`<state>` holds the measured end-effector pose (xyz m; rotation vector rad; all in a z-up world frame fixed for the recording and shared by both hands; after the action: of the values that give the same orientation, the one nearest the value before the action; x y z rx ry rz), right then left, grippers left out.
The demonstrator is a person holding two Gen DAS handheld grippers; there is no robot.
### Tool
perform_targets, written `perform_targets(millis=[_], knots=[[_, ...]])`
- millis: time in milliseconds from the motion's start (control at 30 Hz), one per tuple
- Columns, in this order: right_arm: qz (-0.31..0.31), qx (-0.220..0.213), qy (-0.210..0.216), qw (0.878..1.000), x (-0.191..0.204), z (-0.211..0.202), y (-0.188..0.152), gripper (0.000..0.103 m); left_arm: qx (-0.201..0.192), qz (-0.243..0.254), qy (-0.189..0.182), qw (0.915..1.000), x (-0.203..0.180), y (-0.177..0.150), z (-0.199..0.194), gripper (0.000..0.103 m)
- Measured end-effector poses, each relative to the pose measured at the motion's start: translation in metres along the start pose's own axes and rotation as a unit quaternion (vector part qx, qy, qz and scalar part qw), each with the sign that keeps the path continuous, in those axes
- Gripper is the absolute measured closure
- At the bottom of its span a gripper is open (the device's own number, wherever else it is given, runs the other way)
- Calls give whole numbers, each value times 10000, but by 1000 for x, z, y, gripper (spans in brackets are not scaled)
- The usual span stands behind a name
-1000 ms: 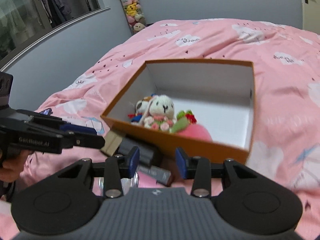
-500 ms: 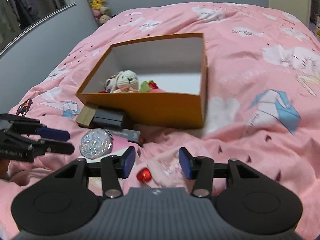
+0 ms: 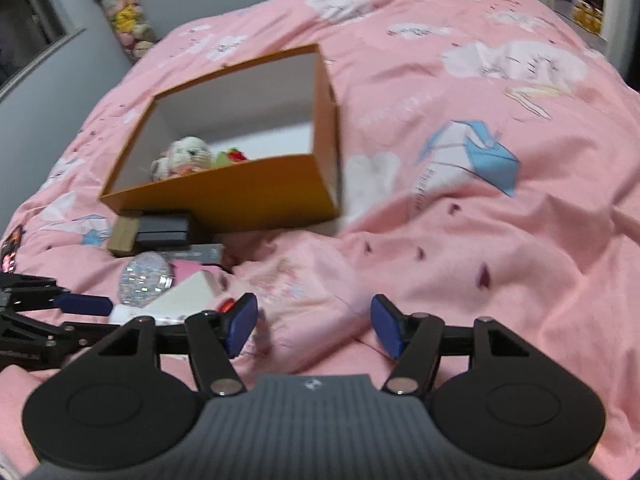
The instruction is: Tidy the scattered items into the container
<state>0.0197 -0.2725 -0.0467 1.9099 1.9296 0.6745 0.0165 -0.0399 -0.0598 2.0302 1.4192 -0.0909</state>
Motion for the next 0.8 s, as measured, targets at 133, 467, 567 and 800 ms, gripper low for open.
perform_targets(millis=[133, 467, 567, 800], knots=[[101, 244, 258, 9993, 1, 7, -6, 36, 99, -73, -108, 9999, 0, -1, 8, 45], [197, 480, 590, 9969, 14, 26, -13, 52, -9, -73, -53, 10000, -1, -2, 12, 58], [18, 253, 599, 9979, 19, 19, -7, 54, -99, -54, -98, 9999, -2, 0, 9, 60], [-108, 39, 637, 9979, 24, 18, 4, 55, -350, -29, -227, 9991, -4, 9, 2, 63]])
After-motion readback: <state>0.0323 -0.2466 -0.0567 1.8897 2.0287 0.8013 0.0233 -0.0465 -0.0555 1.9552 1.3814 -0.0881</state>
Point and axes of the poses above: each gripper's, at about its wrist camera, not at the fingertips, and z roughly the way its jaws point, x to its left, y to its top, the point moved 5 cm from there along z, roughly the way its jaws point, and after that the axes turned 9 degrees about -y, right-handed, at the moved point
